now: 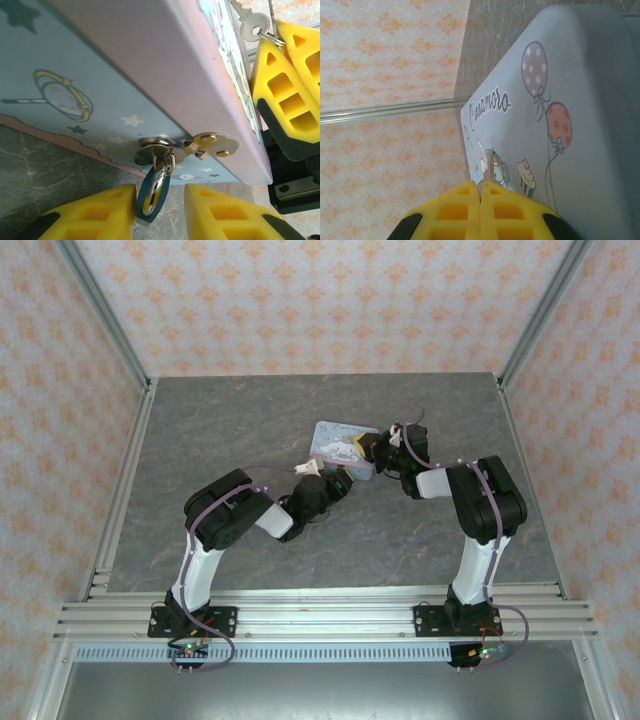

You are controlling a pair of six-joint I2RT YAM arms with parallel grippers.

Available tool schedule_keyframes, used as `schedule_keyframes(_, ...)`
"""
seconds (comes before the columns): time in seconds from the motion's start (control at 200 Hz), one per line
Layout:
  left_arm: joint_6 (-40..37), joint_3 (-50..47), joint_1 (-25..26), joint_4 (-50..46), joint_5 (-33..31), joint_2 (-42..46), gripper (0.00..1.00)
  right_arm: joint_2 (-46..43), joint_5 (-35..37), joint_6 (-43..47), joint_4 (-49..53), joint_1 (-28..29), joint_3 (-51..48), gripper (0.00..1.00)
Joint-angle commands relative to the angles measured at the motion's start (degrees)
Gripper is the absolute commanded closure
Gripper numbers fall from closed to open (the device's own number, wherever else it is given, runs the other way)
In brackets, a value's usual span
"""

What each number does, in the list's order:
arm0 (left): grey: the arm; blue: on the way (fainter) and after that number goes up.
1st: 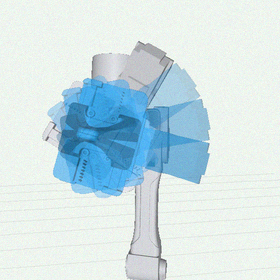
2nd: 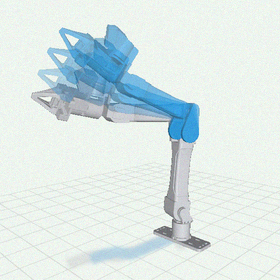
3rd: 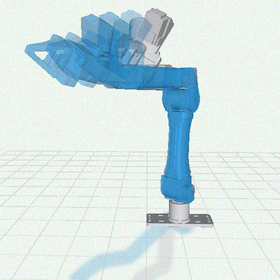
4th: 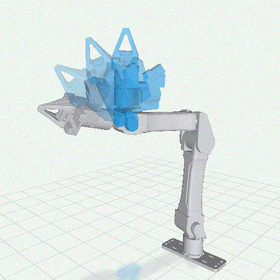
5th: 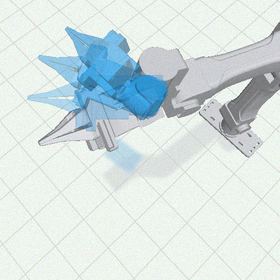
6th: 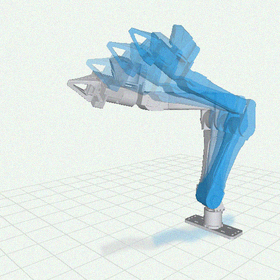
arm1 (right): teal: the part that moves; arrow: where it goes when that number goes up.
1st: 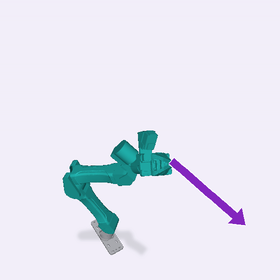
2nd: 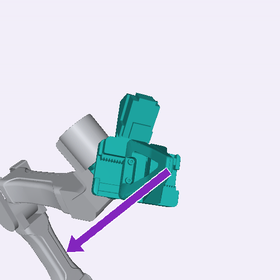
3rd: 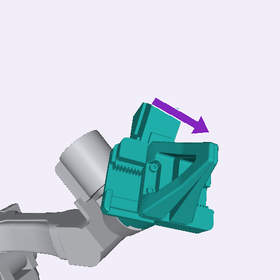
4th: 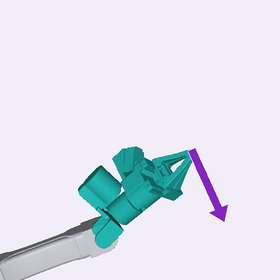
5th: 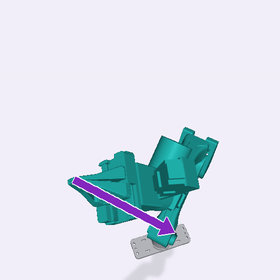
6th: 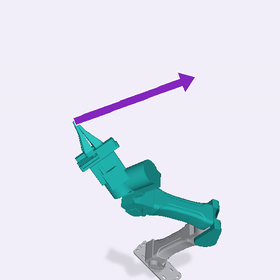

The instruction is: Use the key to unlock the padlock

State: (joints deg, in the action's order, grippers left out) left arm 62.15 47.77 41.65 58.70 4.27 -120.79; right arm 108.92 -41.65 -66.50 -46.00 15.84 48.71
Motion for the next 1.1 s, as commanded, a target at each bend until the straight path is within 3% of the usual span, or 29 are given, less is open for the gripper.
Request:
schedule_keyframes(0.0,-2.90,0.55,0.36,-7.94,-1.61,-0.92,0.69,2.23,-0.19,-0.69,2.35,0.53,-0.59,1.00)
schedule_keyframes(0.375,-3.57,1.55,0.36,-10.53,-2.15,-1.29,0.75,2.61,-0.16,-0.96,2.23,0.57,-0.63,1.00)
schedule_keyframes(0.465,-3.62,1.71,0.36,-10.91,-2.04,-1.20,0.82,2.61,-0.23,-0.99,2.14,0.60,-0.61,1.00)
schedule_keyframes(0.596,-2.86,1.51,0.23,-11.46,-1.16,-0.64,1.00,2.19,-0.53,-1.11,2.13,0.60,-0.46,1.00)
schedule_keyframes(0.676,-1.35,0.77,-0.15,-11.14,-0.27,0.30,1.00,1.17,-0.93,-1.16,2.22,0.57,-0.37,1.00)
schedule_keyframes(0.926,2.27,-3.95,-2.25,-12.44,1.87,6.23,1.00,-10.86,-1.43,2.23,8.71,1.03,-2.89,1.00)
schedule_keyframes(1.091,2.45,-6.47,-3.39,-14.77,4.96,11.03,1.00,-20.44,-0.70,6.34,15.26,4.40,-7.58,1.00)
